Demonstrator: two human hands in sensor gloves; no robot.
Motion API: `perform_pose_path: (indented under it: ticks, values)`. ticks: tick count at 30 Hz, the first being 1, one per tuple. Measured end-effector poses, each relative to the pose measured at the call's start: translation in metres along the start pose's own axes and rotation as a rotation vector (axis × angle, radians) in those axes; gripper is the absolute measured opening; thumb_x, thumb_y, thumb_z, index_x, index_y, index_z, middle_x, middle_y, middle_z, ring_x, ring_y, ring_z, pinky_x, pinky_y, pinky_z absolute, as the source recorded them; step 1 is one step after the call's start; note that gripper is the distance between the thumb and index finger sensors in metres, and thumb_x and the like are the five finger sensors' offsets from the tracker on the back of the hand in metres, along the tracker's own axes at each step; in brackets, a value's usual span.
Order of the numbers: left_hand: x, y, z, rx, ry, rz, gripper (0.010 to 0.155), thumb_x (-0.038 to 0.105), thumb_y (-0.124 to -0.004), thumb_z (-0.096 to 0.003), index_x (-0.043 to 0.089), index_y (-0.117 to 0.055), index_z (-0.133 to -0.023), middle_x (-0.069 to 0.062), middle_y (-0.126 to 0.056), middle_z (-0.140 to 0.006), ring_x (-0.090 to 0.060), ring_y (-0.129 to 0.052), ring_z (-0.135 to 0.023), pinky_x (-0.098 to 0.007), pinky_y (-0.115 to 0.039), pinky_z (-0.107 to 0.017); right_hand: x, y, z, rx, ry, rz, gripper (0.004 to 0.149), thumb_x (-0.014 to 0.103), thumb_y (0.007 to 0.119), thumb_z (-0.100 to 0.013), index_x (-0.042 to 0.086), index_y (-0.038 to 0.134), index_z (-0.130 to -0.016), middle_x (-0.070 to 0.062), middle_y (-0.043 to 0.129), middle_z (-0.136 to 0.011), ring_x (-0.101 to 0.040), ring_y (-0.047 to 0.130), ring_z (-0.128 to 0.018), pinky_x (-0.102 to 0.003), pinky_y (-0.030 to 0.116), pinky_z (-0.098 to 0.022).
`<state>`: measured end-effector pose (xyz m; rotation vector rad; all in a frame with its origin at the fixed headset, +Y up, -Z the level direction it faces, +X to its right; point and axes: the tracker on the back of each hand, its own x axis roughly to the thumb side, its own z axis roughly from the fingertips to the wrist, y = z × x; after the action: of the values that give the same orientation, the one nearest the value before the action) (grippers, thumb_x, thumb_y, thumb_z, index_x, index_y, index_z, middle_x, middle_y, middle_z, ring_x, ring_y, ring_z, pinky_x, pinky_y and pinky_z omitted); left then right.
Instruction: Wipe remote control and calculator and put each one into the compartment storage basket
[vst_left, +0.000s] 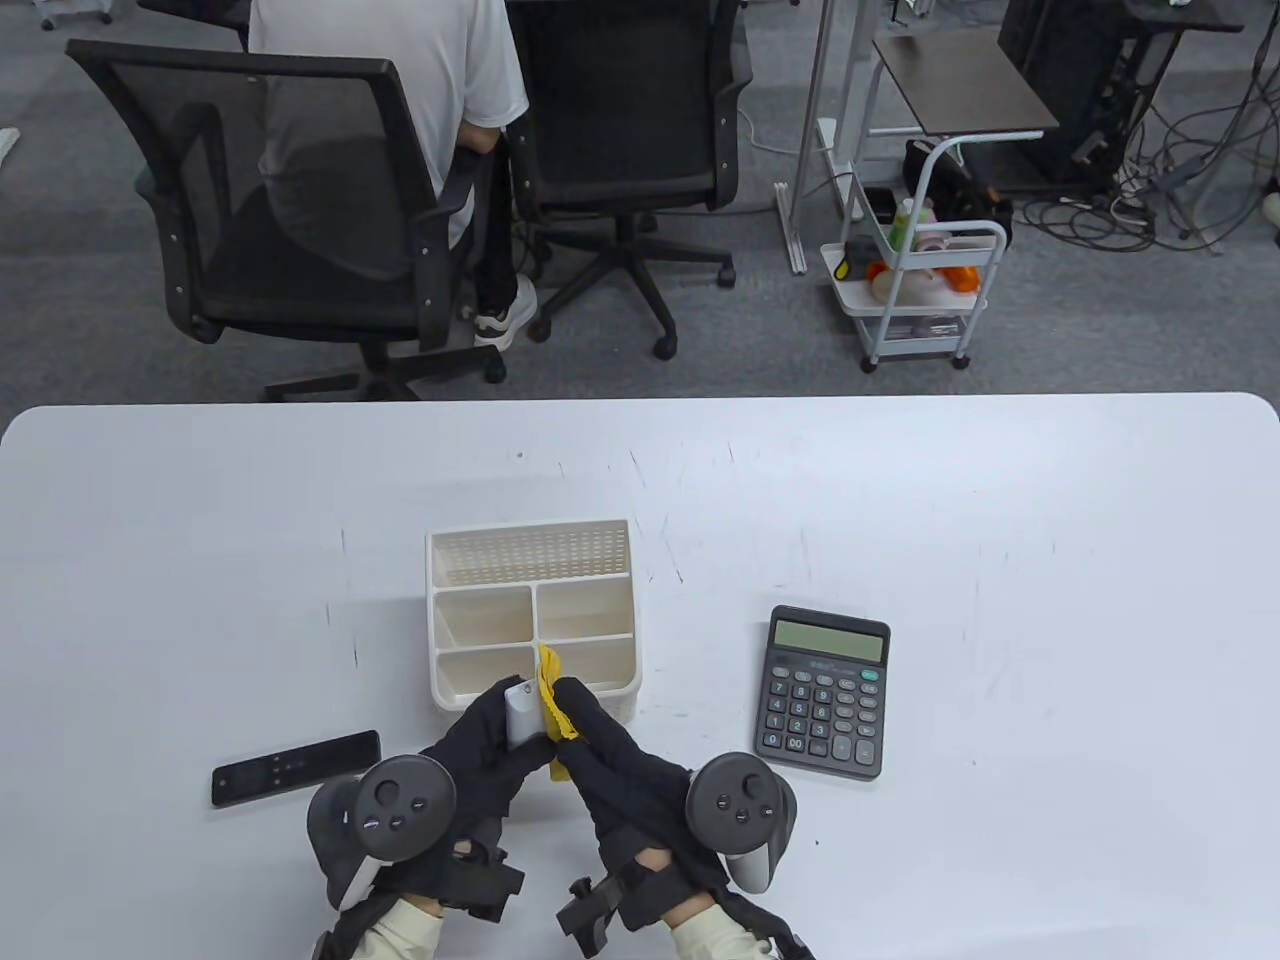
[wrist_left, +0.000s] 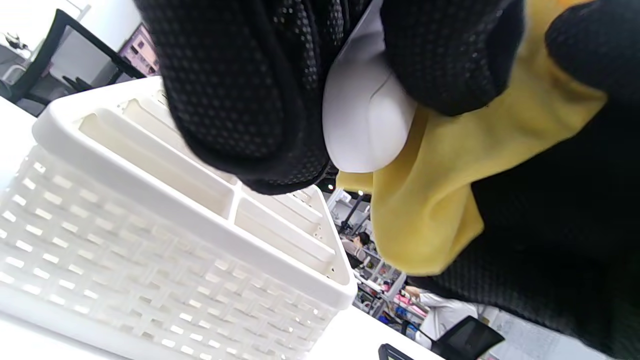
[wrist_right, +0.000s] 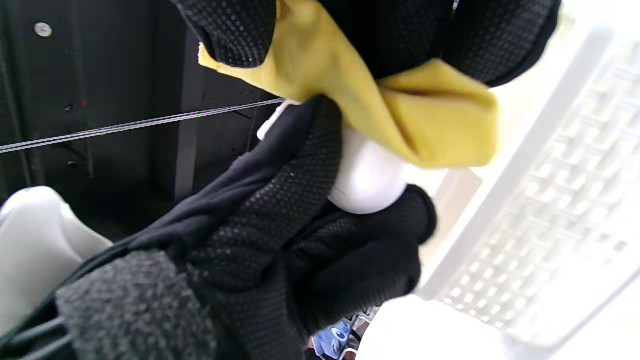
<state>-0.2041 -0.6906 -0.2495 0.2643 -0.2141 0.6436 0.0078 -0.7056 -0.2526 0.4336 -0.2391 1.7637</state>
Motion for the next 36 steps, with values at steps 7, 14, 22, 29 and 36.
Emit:
perform_pose_path:
  ticks: [7,14,22,29,36]
  values:
    - [0.013,-0.003,0.001,-0.001,-0.097,0.032,0.062,0.045,-0.087,-0.0438,0.016,-0.07,-0.096,-0.004,-0.097,-0.078,-0.019,-0.113,-0.053,-0.026,-0.1,-0.033,-0.013,-0.004,0.0,-0.042,0.055,-0.15,0.054,0.023,0.069,-0.058,-0.002,0.06,-0.105,-0.03,0.071,-0.101,-0.05,0.075,-0.086,-0.065,0.07,-0.055]
    - [0.004,0.0,0.001,0.038,-0.066,-0.033,0.063,0.047,-0.087,-0.0433,0.016,-0.07,-0.096,-0.003,-0.098,-0.077,-0.017,-0.113,-0.051,-0.025,-0.099,-0.031,-0.004,-0.001,0.0,-0.01,0.025,-0.035,0.052,0.024,0.07,-0.057,-0.001,0.065,-0.103,-0.029,0.075,-0.099,-0.049,0.079,-0.084,-0.063,0.072,-0.055]
    - [0.019,-0.007,0.004,0.008,-0.185,-0.005,0.063,0.047,-0.088,-0.0427,0.016,-0.071,-0.095,-0.004,-0.098,-0.076,-0.011,-0.113,-0.046,-0.025,-0.099,-0.031,-0.015,-0.005,0.001,-0.034,0.033,-0.187,0.054,0.026,0.067,-0.059,0.004,0.057,-0.107,-0.024,0.066,-0.107,-0.046,0.069,-0.092,-0.066,0.064,-0.058]
    - [0.007,-0.001,0.002,0.06,-0.094,0.017,0.068,0.046,-0.088,-0.0431,0.015,-0.067,-0.1,-0.004,-0.098,-0.076,-0.012,-0.113,-0.048,-0.025,-0.1,-0.032,-0.007,-0.003,0.0,0.015,0.032,-0.039,0.053,0.025,0.069,-0.058,0.0,0.063,-0.104,-0.027,0.073,-0.102,-0.048,0.077,-0.086,-0.065,0.068,-0.057]
    - [0.007,-0.002,0.002,0.011,-0.133,-0.014,0.069,0.046,-0.085,-0.0461,0.018,-0.06,-0.104,-0.004,-0.094,-0.079,-0.013,-0.109,-0.052,-0.028,-0.097,-0.036,-0.004,-0.002,0.001,0.0,-0.027,-0.126,0.05,0.026,0.071,-0.058,0.009,0.065,-0.105,-0.021,0.068,-0.107,-0.045,0.07,-0.093,-0.067,0.063,-0.059]
